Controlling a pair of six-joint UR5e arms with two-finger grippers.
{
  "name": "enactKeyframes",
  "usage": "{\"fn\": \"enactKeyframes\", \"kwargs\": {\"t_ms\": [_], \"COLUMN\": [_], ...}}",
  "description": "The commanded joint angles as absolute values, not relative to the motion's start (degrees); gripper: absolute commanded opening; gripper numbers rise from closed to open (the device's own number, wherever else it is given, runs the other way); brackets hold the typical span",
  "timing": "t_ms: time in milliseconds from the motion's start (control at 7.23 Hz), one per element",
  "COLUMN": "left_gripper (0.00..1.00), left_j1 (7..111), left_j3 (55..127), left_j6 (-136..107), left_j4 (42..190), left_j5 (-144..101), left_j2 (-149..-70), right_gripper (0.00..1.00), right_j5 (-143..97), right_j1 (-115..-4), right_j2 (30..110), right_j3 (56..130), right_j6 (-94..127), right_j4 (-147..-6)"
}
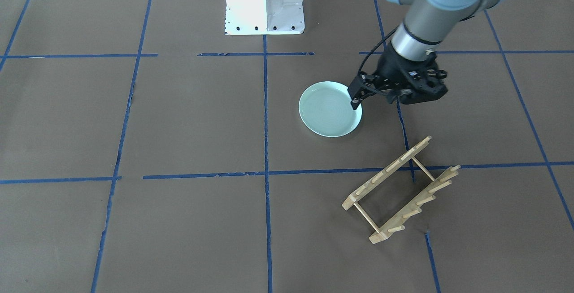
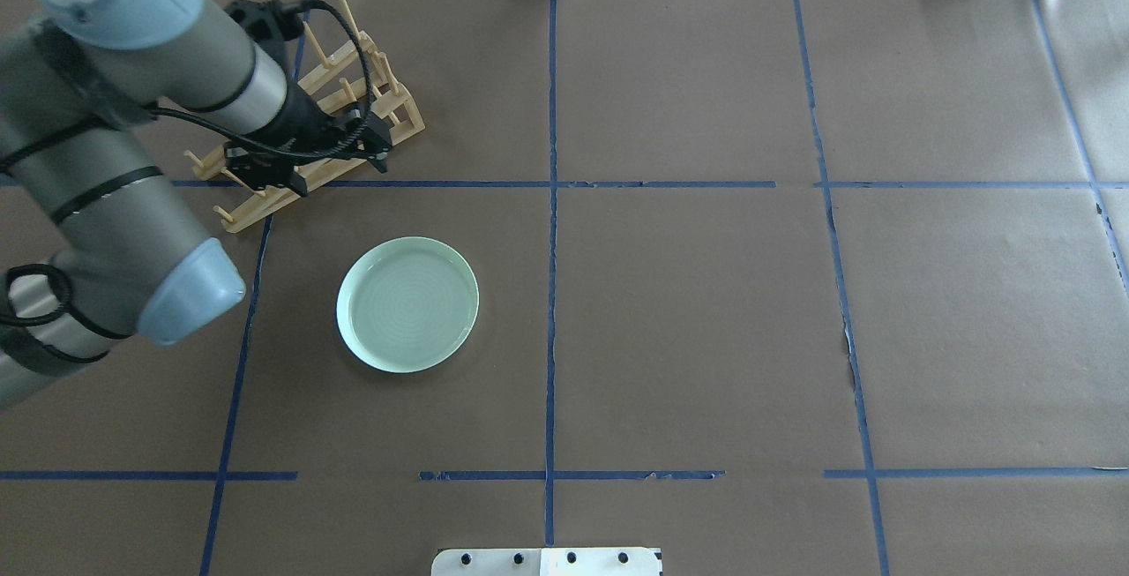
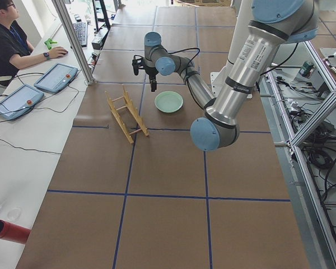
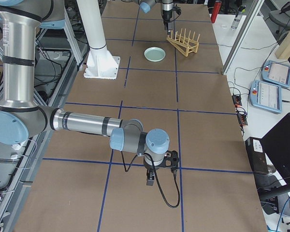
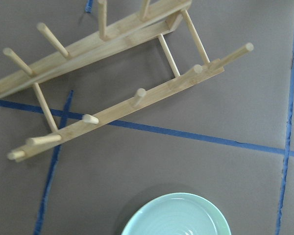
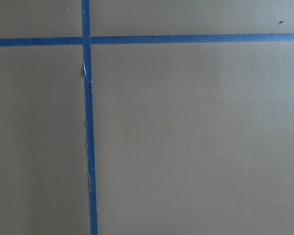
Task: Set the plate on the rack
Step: 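Move the left gripper down to the edge of the light green plate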
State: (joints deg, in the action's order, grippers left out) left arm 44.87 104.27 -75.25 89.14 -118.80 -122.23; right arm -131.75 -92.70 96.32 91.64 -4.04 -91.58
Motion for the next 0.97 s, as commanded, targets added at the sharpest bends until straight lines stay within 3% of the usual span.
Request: {"fn": "enactKeyframes", "kwargs": {"t_ms": [0,277,415,691,830], "left_gripper": [0.99,0.99,0.98,0.7,0.43], "left_j1": [38.3,35.1,33.4,31.9,31.4], "left_j3": [94.1,82.6,81.3,79.6,79.3], "left_j6": [-78.8,-78.9,-80.1,-80.3,-80.4], "left_j4": [78.4,77.8,77.9,78.0,78.1], "left_j5": [-114.4,-113.4,-112.8,-111.0,-111.1], "left_j2": [-132.8,-138.0,-138.4,-139.3,-139.6], "right_gripper": [1.0,1.0,1.0,1.0,1.0], "right_j5": [-131.7,-131.7,-131.7,-131.7,-131.7], "right_j1": [-92.7,-92.6,-92.7,-92.7,-92.7], "right_j2": [96.3,96.3,96.3,96.3,96.3], "right_j3": [91.7,91.6,91.7,91.7,91.7], "right_j6": [-4.0,-4.0,-4.0,-4.0,-4.0], "right_j4": [-91.6,-91.6,-91.6,-91.6,-91.6]}}
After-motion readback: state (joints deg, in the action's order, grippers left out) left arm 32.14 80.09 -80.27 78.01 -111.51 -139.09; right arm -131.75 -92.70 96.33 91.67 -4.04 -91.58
